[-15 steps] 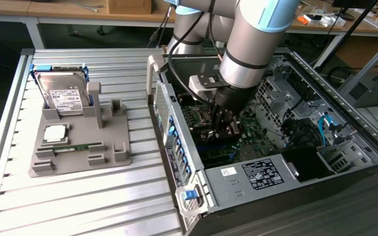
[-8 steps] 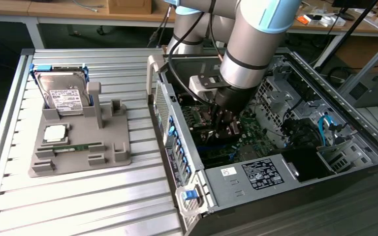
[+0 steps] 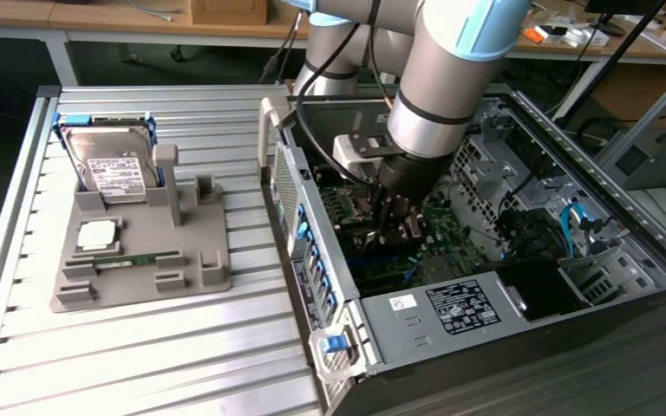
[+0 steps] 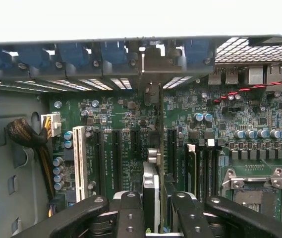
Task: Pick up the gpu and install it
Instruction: 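Insert the gpu into the slot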
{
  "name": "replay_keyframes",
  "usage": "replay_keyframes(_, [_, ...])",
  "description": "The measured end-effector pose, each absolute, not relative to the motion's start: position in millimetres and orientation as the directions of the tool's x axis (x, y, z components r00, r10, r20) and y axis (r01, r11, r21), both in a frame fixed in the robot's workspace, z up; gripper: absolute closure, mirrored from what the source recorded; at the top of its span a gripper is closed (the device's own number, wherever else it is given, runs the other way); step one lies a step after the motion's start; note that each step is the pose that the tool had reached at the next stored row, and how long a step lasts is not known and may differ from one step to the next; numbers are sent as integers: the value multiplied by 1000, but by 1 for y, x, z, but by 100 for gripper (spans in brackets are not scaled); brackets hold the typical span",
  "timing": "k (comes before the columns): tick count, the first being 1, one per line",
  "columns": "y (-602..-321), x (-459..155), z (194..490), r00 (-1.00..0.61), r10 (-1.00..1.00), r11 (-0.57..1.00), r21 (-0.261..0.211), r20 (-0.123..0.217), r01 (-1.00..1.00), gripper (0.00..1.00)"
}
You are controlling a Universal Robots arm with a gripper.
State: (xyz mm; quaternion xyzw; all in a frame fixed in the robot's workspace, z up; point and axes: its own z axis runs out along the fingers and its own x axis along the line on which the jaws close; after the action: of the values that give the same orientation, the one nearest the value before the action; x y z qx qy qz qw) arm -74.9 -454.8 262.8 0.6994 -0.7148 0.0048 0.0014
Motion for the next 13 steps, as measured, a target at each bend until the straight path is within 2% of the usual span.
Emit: replay_keyframes(13, [-452, -76, 262, -22, -1000, 22, -5, 9, -1000, 73])
